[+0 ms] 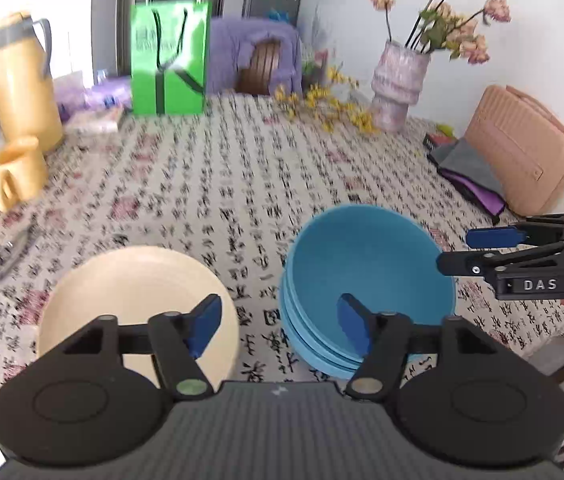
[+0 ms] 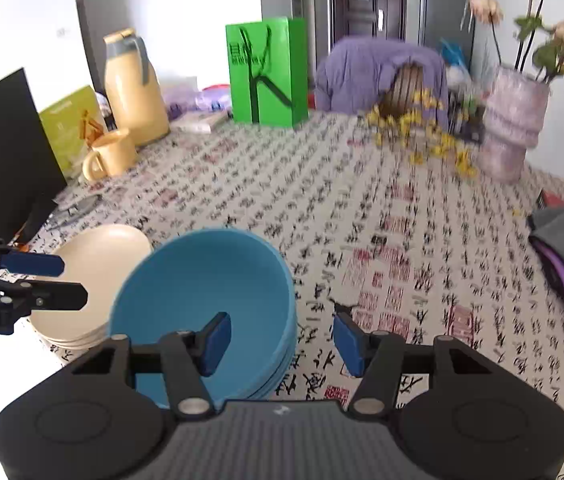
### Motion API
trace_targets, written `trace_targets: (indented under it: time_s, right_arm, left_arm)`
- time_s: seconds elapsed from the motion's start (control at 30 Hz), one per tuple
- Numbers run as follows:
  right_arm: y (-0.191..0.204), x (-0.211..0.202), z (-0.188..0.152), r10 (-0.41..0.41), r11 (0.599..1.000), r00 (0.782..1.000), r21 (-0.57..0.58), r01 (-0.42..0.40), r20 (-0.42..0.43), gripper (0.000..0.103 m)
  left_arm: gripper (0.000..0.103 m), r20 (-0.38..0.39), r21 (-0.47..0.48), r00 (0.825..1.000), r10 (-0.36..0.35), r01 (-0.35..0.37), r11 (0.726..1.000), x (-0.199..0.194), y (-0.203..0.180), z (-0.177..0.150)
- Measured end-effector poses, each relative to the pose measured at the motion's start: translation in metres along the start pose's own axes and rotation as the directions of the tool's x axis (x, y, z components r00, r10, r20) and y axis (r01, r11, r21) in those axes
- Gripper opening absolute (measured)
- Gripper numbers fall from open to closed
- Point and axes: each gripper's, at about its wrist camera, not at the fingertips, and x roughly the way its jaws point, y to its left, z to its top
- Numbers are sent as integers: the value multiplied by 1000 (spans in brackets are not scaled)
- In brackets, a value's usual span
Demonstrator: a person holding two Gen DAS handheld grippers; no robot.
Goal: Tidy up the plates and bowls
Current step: 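Open both tools and pull them back from the three-bowl stack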
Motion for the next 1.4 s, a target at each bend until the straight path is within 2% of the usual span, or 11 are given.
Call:
trace_targets:
  time_s: [0.1, 0.2, 0.3, 0.37, 0.57, 0.63, 0.7, 0.83, 1.1, 1.2, 1.4]
  right_arm:
    - [6, -15, -9, -9, 1000, 997, 3, 8, 71, 65]
    - [17, -32, -24, -41, 999, 984, -11, 44, 173, 72]
    - [28, -47, -42, -78, 996, 962, -23, 87, 263, 76]
    - [35, -57, -56, -92, 995, 944, -18, 103, 318, 85]
    - [59, -78, -110, -121, 992, 907, 24, 122, 403, 86]
    - [66, -84, -129, -125, 992, 888, 39, 121, 443, 90]
    - [75, -87, -149, -126, 992, 866, 44, 120, 484, 97]
    - [90, -87, -182, -105, 994, 853, 19, 111, 511, 97]
    - [104, -80, -224, -110, 994, 877, 74, 86, 468, 97]
    - [102, -77, -225, -113, 993, 883, 92, 79, 456, 97]
    - [94, -75, -223, -124, 990, 876, 118, 77, 466, 97]
  left_arm:
    - [76, 77, 21, 996, 38, -39, 999, -14, -1, -11]
    - [83, 170, 49, 983, 74, -83, 995, -28, -6, -24]
    - [90, 255, 84, 961, 110, -136, 987, -42, -13, -41]
    - [95, 313, 93, 944, 108, -144, 985, -52, -18, -56]
    - [102, 433, 68, 888, 156, -205, 976, -79, -29, -112]
    - [103, 454, 65, 876, 162, -214, 975, -85, -31, -128]
    - [103, 454, 56, 876, 164, -211, 976, -90, -32, -142]
    - [103, 447, 25, 874, 188, -222, 975, -95, -31, -166]
    - [103, 377, -14, 907, 188, -198, 980, -88, -23, -195]
    - [103, 379, -5, 907, 182, -195, 981, -87, -25, -196]
    - [103, 380, -2, 908, 176, -189, 982, -85, -26, -192]
